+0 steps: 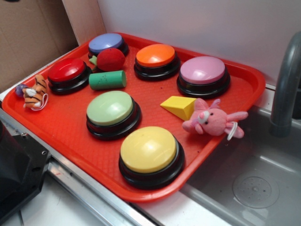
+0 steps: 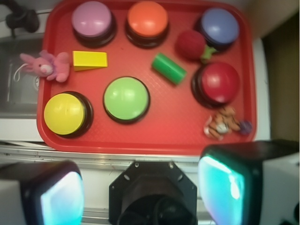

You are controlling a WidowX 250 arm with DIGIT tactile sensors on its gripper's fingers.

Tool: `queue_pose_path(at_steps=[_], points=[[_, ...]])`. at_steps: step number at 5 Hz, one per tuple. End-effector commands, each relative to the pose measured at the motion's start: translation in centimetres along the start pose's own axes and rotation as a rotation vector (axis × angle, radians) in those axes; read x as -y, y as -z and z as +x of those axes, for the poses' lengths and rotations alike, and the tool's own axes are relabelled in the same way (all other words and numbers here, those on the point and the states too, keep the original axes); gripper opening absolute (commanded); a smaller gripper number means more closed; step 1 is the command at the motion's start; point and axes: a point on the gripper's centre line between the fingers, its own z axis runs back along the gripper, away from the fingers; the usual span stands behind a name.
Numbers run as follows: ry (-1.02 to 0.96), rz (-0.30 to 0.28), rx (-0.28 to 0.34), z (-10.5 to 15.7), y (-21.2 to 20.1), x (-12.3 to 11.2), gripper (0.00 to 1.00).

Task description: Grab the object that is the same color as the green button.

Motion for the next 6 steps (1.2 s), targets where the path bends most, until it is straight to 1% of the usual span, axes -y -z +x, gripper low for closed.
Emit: queue_pose_path(at_steps=[1, 2, 3, 4, 5, 6], points=[[0.209, -0.008, -0.004, 3.4, 4.6, -2.7, 1.0], [0.217, 0.047, -0.049, 4.4, 6.6, -4.4, 1.0], [0.343, 0.062, -0.051, 6.2, 9.4, -5.8, 1.0], [0.478, 0.075, -0.019, 7.7, 12.1, -6.2, 1.0], [0.603, 0.045, 0.069, 8.7, 14.6, -6.5, 1.0], [0.636, 0.002, 0.069, 8.9, 16.8, -7.0, 1.0]])
